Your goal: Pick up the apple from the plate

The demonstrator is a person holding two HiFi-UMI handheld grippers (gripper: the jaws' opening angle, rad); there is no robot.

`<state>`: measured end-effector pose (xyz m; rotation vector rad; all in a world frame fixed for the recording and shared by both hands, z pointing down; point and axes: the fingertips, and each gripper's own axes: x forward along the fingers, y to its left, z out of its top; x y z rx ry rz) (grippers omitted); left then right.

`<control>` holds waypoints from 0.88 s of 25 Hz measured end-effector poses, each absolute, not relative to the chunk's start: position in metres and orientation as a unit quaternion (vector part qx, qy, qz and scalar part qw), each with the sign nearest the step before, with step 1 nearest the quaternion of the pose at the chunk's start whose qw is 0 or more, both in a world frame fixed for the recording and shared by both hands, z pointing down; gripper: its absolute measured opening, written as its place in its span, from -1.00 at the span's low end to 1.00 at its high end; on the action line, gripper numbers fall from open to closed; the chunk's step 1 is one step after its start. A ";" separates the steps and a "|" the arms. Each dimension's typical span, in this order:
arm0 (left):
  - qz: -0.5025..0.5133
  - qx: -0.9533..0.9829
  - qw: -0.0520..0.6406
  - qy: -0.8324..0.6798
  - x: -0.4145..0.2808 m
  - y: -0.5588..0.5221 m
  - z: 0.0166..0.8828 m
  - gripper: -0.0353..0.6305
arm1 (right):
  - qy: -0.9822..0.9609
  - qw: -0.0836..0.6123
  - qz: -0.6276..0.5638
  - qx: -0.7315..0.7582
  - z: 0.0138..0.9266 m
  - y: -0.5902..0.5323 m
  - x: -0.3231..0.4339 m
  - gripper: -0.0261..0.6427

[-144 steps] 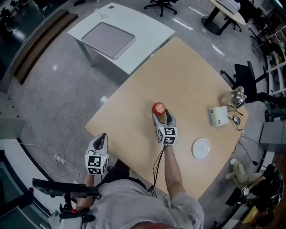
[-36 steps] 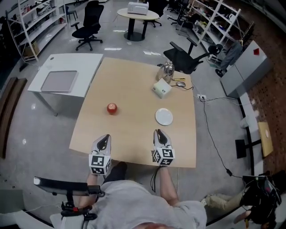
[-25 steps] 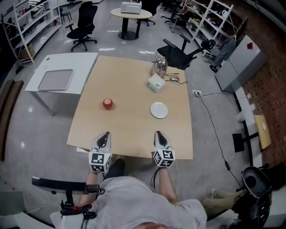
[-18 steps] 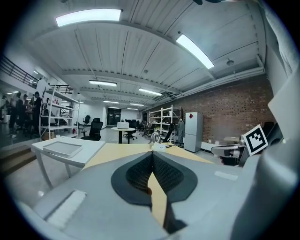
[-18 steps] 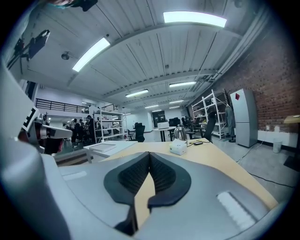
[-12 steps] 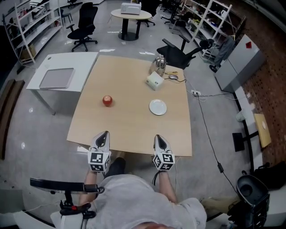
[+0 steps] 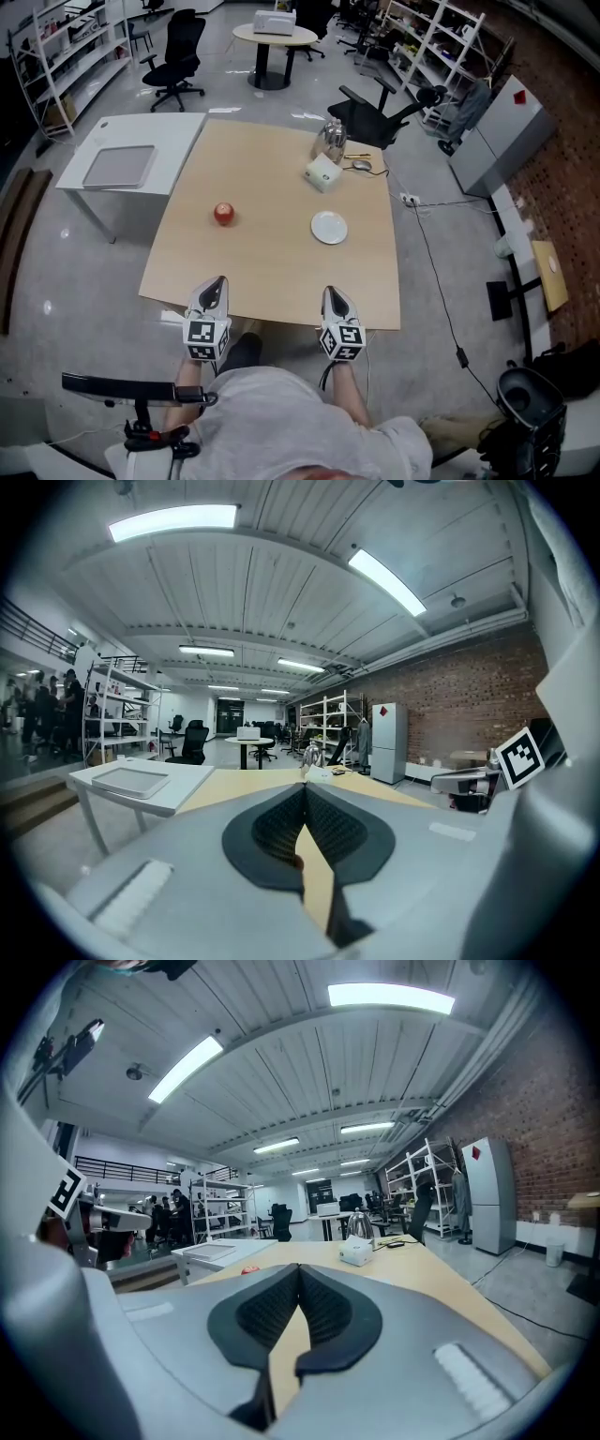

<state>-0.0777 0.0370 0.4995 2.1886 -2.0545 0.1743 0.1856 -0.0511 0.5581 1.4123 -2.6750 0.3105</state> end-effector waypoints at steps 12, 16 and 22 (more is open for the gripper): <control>0.061 0.726 0.066 -0.681 -0.077 0.034 0.497 -0.84 | -0.879 0.047 0.104 0.464 0.556 -0.054 0.187 -0.90; 0.062 0.727 0.064 -0.681 -0.075 0.035 0.496 -0.84 | -0.879 0.048 0.105 0.462 0.557 -0.053 0.186 -0.90; 0.062 0.728 0.062 -0.680 -0.077 0.032 0.495 -0.84 | -0.879 0.051 0.103 0.463 0.559 -0.056 0.186 -0.90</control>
